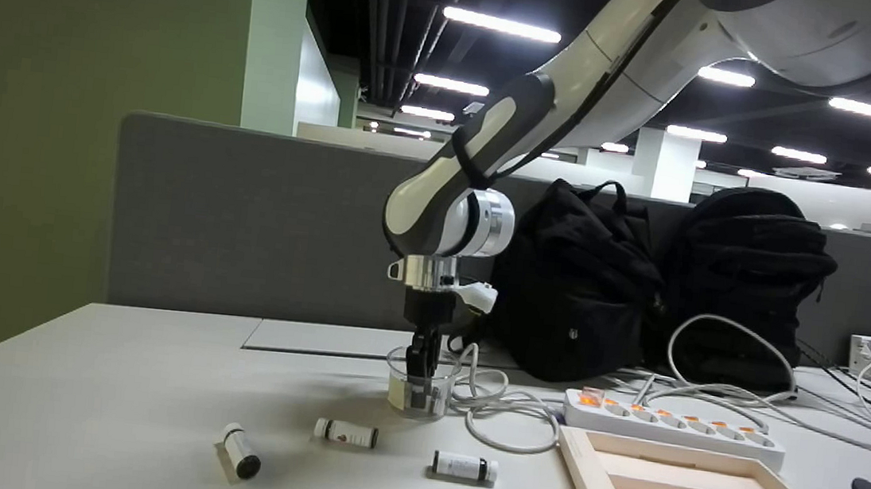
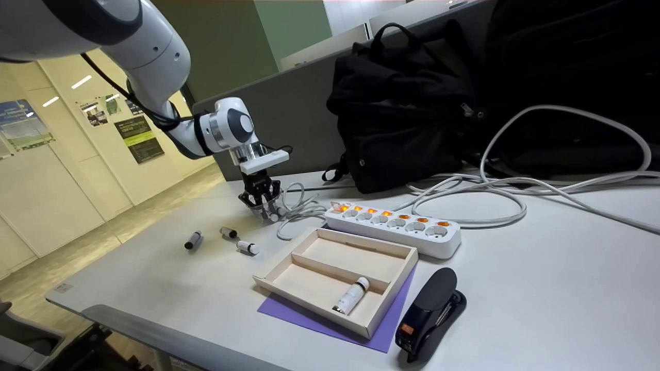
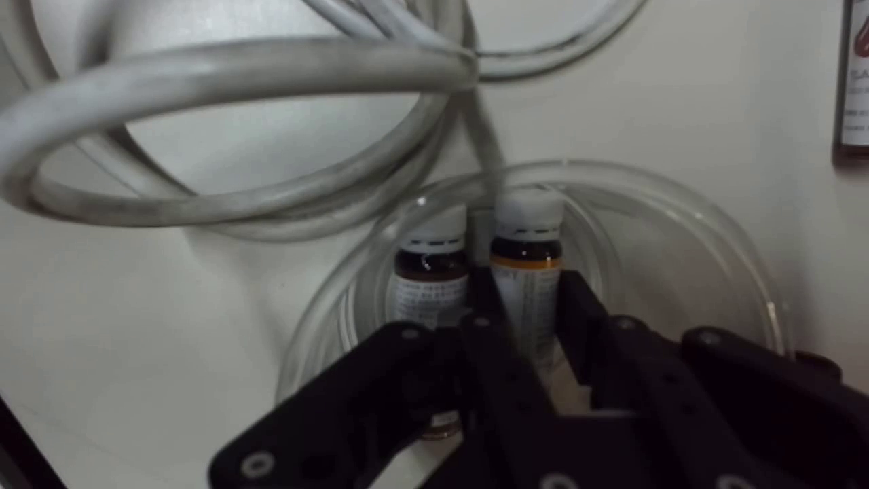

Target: Remove the bottle from the bowl and put it on the table

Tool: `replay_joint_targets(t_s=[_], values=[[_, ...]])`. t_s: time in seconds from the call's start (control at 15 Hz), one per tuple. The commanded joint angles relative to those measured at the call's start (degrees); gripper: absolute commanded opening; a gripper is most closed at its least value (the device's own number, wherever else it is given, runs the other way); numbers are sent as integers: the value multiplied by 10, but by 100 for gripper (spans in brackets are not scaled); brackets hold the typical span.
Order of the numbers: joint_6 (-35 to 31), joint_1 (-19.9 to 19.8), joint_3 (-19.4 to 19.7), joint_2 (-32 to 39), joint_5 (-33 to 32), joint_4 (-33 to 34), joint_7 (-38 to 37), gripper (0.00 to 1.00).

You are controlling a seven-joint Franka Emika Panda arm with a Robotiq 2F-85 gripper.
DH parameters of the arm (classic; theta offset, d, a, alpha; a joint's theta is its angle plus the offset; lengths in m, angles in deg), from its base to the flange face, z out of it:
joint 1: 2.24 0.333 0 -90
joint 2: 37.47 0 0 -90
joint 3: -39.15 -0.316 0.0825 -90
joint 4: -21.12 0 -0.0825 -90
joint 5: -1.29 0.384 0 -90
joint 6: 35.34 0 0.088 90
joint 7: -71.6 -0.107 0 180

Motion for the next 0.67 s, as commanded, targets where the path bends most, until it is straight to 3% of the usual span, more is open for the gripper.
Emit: replay_joint_targets(t_s=[0.0, 0.4, 0.6], values=[[68, 10, -2, -12, 3, 24, -26, 7], [51, 23, 9, -22, -10, 16, -38, 7], [82, 24, 8, -20, -5, 31, -50, 7]])
